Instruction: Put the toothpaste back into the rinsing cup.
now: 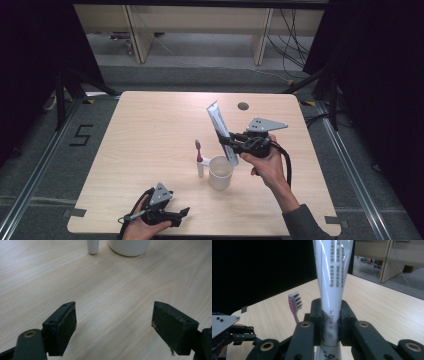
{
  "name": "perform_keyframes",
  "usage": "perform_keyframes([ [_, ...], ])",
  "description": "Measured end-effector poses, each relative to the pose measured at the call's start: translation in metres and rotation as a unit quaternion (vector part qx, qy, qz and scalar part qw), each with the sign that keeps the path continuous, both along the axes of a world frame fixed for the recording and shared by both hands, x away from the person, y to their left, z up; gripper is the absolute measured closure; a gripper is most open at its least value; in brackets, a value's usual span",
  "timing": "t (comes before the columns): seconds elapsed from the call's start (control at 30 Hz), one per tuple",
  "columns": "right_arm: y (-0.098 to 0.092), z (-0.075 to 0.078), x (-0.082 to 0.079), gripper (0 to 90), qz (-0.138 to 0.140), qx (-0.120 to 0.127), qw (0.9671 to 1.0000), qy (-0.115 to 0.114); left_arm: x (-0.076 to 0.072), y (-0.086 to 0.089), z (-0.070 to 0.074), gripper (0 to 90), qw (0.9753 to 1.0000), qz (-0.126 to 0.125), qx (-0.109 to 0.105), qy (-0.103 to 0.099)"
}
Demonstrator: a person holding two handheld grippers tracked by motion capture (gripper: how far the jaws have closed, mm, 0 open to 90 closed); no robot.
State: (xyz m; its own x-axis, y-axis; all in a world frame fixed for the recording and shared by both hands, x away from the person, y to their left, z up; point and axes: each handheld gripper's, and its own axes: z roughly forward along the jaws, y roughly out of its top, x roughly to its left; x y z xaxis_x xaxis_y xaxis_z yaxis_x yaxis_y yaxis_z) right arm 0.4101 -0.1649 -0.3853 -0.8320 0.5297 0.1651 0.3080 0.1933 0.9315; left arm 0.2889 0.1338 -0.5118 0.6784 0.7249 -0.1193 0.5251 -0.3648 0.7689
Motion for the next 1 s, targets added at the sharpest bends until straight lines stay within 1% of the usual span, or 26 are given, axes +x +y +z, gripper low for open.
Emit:
perform_keyframes([
  [0.03,0.001,-0.001,0.000,77.5,-0.004,0.000,1.0000,0.003,0.000,0.001,0.000,19.5,1.0000,-0.003,0.004,0.000],
  [0.07,0.003,-0.002,0.001,77.5,0.003,-0.004,1.0000,-0.006,-0.001,0.001,0.000,19.4,1.0000,-0.003,0.002,0.001],
  [0.1,0.005,-0.004,0.001,77.5,0.005,0.000,1.0000,-0.001,-0.001,0.001,0.000,19.4,1.0000,-0.003,0.003,0.001],
  [0.13,0.007,-0.006,0.000,77.5,0.000,-0.001,1.0000,0.003,0.000,0.001,0.001,19.4,1.0000,-0.003,0.004,0.000],
  [0.17,0.006,-0.007,0.002,77.5,0.007,-0.002,0.9999,-0.011,0.000,0.001,0.001,19.4,1.0000,-0.003,0.004,0.000],
  [0.2,0.008,-0.009,0.002,77.5,0.008,0.003,0.9999,-0.006,-0.001,0.000,0.001,19.5,1.0000,-0.003,0.004,0.000],
  [0.27,0.010,-0.012,0.001,77.5,0.013,0.001,0.9999,0.001,-0.001,0.000,0.000,19.5,1.0000,-0.006,0.001,-0.001],
  [0.3,0.011,-0.014,0.001,77.5,0.008,-0.003,1.0000,-0.002,-0.001,0.000,0.000,19.4,1.0000,-0.005,0.000,-0.001],
  [0.33,0.011,-0.015,0.001,77.5,0.011,-0.003,0.9999,0.001,-0.001,0.000,0.001,19.4,1.0000,-0.004,0.004,0.000],
  [0.37,0.012,-0.017,0.002,77.5,0.014,-0.002,0.9999,-0.008,-0.001,0.000,0.000,19.4,1.0000,-0.005,0.001,-0.002],
  [0.4,0.012,-0.018,0.001,77.5,0.011,-0.004,0.9999,0.003,-0.001,-0.001,0.000,19.4,1.0000,-0.003,0.000,-0.001],
  [0.43,0.013,-0.020,0.001,77.5,0.015,-0.004,0.9999,0.001,-0.001,0.000,0.001,19.5,0.9999,-0.006,0.009,-0.001],
  [0.47,0.013,-0.021,0.000,77.5,0.013,-0.004,0.9999,0.007,-0.001,0.000,0.000,19.4,1.0000,-0.004,0.001,-0.002],
  [0.5,0.013,-0.022,0.000,77.5,0.012,-0.007,0.9999,-0.003,0.000,0.000,0.001,19.5,1.0000,-0.008,0.004,-0.001],
  [0.57,0.014,-0.024,-0.001,77.5,0.016,-0.007,0.9998,0.004,-0.001,-0.001,0.000,19.4,1.0000,-0.004,0.002,-0.001],
  [0.6,0.015,-0.026,-0.001,77.4,0.009,-0.010,0.9998,-0.012,-0.002,-0.001,0.000,19.4,1.0000,-0.004,0.000,-0.001],
  [0.67,0.015,-0.030,-0.001,77.4,0.021,-0.010,0.9997,-0.010,0.000,0.000,0.000,19.4,1.0000,-0.005,0.006,-0.003],
  [0.7,0.016,-0.031,-0.003,77.4,0.018,-0.011,0.9998,0.002,-0.001,0.000,0.000,19.4,1.0000,-0.006,0.002,-0.002],
  [0.73,0.015,-0.033,-0.002,77.4,0.015,-0.018,0.9996,-0.014,-0.002,-0.001,0.001,19.4,1.0000,-0.004,0.000,-0.001],
  [0.77,0.015,-0.035,-0.003,77.4,0.021,-0.012,0.9997,0.002,-0.002,-0.001,0.000,19.4,1.0000,-0.005,0.000,-0.001],
  [0.8,0.014,-0.036,-0.004,77.4,0.017,-0.014,0.9998,-0.001,-0.001,-0.001,0.000,19.5,1.0000,-0.005,-0.003,-0.002],
  [0.83,0.014,-0.038,-0.003,77.4,0.025,-0.011,0.9996,-0.002,-0.001,-0.001,0.000,19.4,1.0000,-0.005,-0.002,-0.001],
  [0.87,0.015,-0.040,-0.005,77.3,0.018,-0.010,0.9998,0.009,-0.001,-0.001,0.000,19.4,1.0000,-0.007,0.005,0.000],
  [0.9,0.015,-0.041,-0.006,77.4,0.016,-0.015,0.9997,0.012,-0.001,-0.001,0.000,19.4,1.0000,-0.008,0.004,0.000],
  [0.97,0.015,-0.045,-0.004,77.3,0.024,-0.021,0.9995,0.000,-0.001,-0.001,0.000,19.5,0.9999,-0.009,0.007,0.002],
  [1.0,0.015,-0.047,-0.004,77.3,0.023,-0.021,0.9995,0.006,-0.001,-0.001,0.000,19.4,0.9999,-0.008,0.007,0.001],
])
